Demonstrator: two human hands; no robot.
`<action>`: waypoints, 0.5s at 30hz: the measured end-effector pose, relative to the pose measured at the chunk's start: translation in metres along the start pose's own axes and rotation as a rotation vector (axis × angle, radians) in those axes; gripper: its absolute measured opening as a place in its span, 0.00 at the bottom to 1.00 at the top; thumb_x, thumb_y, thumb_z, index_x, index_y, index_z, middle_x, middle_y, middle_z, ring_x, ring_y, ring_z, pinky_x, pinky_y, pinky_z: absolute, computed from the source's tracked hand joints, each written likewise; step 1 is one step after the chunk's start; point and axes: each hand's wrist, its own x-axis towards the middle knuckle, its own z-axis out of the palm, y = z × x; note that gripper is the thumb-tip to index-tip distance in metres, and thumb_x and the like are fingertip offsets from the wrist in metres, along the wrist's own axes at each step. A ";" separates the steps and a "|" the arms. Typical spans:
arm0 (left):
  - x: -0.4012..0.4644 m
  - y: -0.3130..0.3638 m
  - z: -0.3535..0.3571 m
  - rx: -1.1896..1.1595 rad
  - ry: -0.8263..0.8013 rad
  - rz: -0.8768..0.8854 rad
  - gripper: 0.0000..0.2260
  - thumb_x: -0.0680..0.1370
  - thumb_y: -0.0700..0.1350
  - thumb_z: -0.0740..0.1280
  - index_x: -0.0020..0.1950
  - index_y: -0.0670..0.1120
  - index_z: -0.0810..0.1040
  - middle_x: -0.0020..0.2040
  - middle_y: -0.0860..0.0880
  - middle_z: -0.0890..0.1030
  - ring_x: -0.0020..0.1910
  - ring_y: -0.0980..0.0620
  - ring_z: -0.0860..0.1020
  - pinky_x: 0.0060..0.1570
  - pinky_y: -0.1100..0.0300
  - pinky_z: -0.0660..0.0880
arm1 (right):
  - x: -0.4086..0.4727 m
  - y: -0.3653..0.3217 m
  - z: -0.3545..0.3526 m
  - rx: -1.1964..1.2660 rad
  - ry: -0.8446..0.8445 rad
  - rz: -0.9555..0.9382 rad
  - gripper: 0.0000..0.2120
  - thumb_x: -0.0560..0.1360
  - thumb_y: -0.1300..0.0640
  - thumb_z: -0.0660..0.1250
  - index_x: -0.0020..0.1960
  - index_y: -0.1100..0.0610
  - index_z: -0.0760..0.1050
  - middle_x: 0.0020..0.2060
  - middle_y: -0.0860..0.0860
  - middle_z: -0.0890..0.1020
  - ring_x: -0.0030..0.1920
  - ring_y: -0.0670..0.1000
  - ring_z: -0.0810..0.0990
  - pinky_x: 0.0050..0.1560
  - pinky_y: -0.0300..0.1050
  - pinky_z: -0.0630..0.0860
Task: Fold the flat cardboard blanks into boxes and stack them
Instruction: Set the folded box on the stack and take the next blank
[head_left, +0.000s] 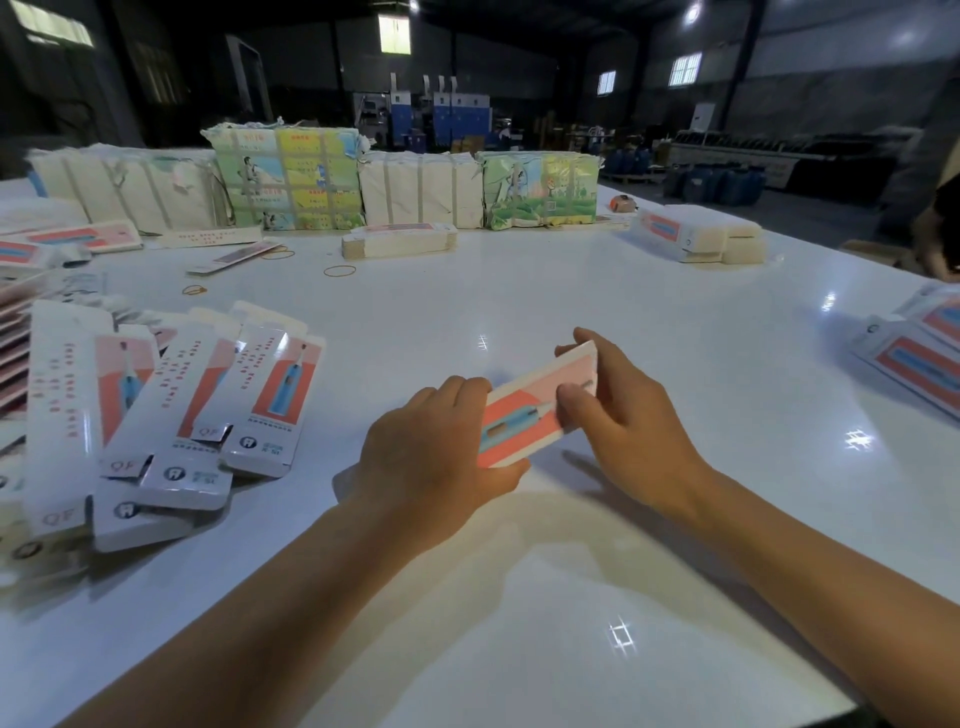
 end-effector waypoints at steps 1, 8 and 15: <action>0.000 -0.001 0.000 -0.003 -0.006 -0.003 0.31 0.68 0.66 0.67 0.65 0.52 0.67 0.55 0.54 0.76 0.44 0.57 0.71 0.37 0.66 0.67 | 0.000 -0.001 -0.001 0.040 -0.033 0.018 0.24 0.79 0.53 0.59 0.74 0.52 0.59 0.50 0.29 0.72 0.51 0.37 0.77 0.47 0.26 0.73; 0.008 -0.017 -0.002 -0.155 -0.092 -0.108 0.26 0.68 0.67 0.66 0.59 0.56 0.65 0.55 0.58 0.75 0.43 0.56 0.74 0.38 0.64 0.74 | 0.006 0.006 -0.005 0.278 -0.088 0.042 0.27 0.74 0.38 0.61 0.71 0.38 0.60 0.61 0.31 0.73 0.61 0.41 0.75 0.59 0.44 0.76; 0.009 -0.027 -0.012 -0.047 -0.130 -0.066 0.25 0.68 0.66 0.67 0.58 0.57 0.64 0.56 0.58 0.76 0.41 0.56 0.74 0.32 0.68 0.67 | 0.005 0.010 -0.003 0.143 -0.170 -0.113 0.26 0.73 0.49 0.62 0.68 0.35 0.60 0.66 0.37 0.71 0.63 0.40 0.72 0.57 0.41 0.75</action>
